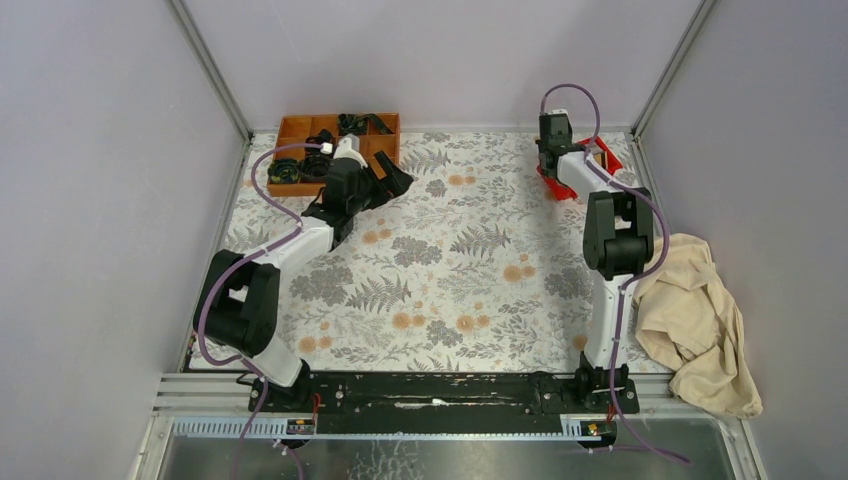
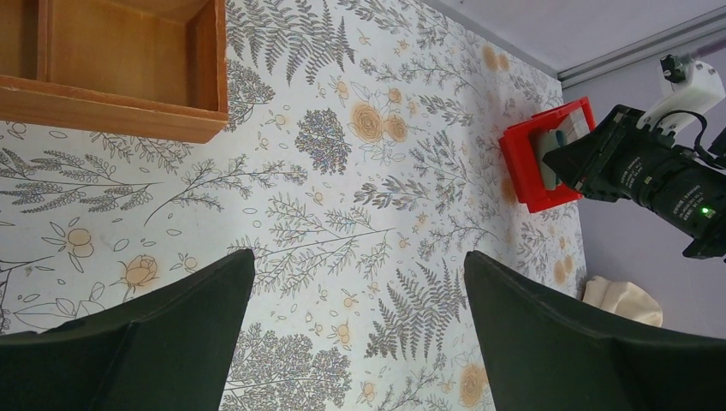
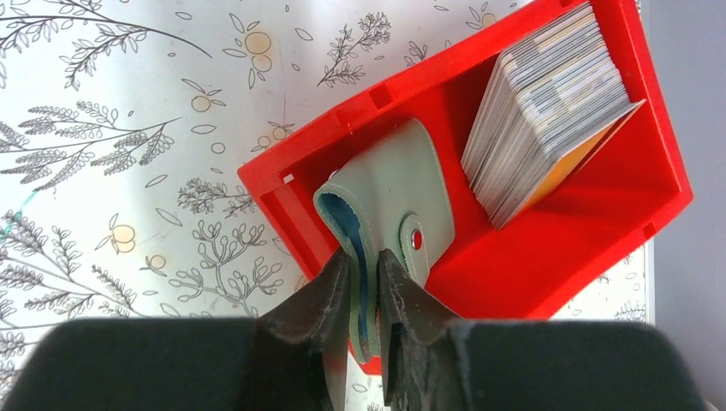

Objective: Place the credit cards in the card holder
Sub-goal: Pick up the card holder from the storage box.

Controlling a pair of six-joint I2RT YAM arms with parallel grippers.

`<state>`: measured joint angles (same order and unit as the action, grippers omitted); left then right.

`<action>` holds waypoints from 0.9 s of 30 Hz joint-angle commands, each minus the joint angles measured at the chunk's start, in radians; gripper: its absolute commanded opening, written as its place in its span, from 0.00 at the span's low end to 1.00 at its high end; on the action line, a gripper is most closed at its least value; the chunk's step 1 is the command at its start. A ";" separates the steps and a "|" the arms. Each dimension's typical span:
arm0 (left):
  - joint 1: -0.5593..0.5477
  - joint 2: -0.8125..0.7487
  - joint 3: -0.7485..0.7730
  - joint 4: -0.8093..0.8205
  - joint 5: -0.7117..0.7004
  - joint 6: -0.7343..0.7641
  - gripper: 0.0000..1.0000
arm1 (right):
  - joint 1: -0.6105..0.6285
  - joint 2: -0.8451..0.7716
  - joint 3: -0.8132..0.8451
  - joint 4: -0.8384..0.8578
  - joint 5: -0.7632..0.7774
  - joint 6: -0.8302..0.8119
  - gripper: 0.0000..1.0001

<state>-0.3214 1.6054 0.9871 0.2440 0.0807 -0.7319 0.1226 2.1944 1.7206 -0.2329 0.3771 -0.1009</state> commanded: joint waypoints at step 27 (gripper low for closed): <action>0.074 -0.222 -0.144 -0.086 -0.006 -0.091 1.00 | 0.494 -0.562 -0.470 0.080 0.084 -0.083 0.00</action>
<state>-0.2905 1.4090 0.8883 0.2184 0.0505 -0.7750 0.5156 1.7233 1.3106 -0.2237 0.4519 -0.1482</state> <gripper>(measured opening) 0.998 0.210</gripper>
